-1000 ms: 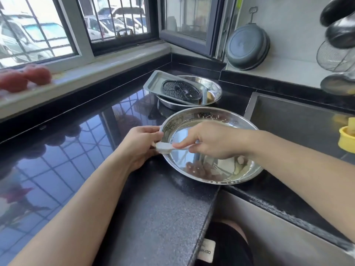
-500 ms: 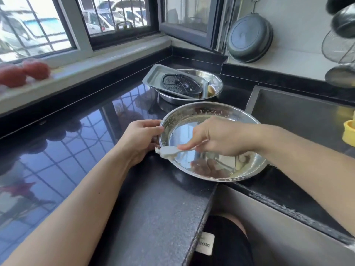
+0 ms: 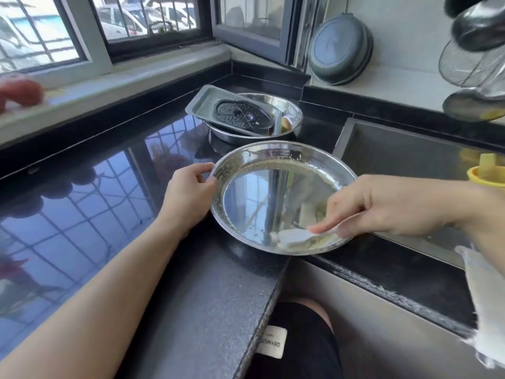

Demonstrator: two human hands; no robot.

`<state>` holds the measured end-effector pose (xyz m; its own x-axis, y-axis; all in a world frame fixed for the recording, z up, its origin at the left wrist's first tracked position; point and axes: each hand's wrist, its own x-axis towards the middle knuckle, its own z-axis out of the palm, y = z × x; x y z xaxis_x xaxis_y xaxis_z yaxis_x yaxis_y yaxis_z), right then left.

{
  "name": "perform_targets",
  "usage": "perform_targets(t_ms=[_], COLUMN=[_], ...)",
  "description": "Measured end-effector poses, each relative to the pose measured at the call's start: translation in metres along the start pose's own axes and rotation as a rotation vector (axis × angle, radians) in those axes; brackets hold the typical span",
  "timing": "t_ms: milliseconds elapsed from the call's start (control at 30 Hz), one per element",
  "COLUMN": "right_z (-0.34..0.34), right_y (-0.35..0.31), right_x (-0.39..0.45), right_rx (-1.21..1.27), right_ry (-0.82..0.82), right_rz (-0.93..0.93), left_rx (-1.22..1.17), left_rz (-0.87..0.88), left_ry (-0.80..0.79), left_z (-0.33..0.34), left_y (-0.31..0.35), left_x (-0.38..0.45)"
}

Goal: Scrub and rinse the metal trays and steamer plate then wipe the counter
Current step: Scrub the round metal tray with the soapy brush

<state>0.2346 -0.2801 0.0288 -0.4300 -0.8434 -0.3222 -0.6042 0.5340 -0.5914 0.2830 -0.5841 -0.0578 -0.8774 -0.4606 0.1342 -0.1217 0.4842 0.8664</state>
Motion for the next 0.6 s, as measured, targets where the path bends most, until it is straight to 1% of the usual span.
perform_targets(t_ms=[133, 300, 433, 467, 567, 600], right_z=[0.013, -0.003, -0.017, -0.017, -0.010, -0.012], right_y=[-0.001, 0.018, 0.037, 0.036, 0.022, 0.022], right_x=[-0.006, -0.053, -0.060, -0.059, -0.052, -0.051], right_rx=[-0.033, -0.039, -0.132, -0.135, -0.127, -0.151], right_ry=[0.016, 0.079, 0.193, 0.192, 0.107, 0.116], right_rz=[0.028, 0.159, 0.238, 0.245, 0.252, 0.271], left_rx=[0.018, 0.009, -0.008, -0.007, 0.009, 0.011], left_rz=[-0.003, -0.001, -0.020, -0.029, -0.034, -0.033], left_ry=[0.000, 0.005, 0.001, 0.003, -0.003, -0.008], left_z=[-0.001, 0.001, 0.000, 0.000, -0.001, -0.001], left_y=[0.000, 0.002, 0.003, 0.004, 0.004, 0.005], left_x=[0.001, -0.003, -0.005, -0.005, -0.005, -0.004])
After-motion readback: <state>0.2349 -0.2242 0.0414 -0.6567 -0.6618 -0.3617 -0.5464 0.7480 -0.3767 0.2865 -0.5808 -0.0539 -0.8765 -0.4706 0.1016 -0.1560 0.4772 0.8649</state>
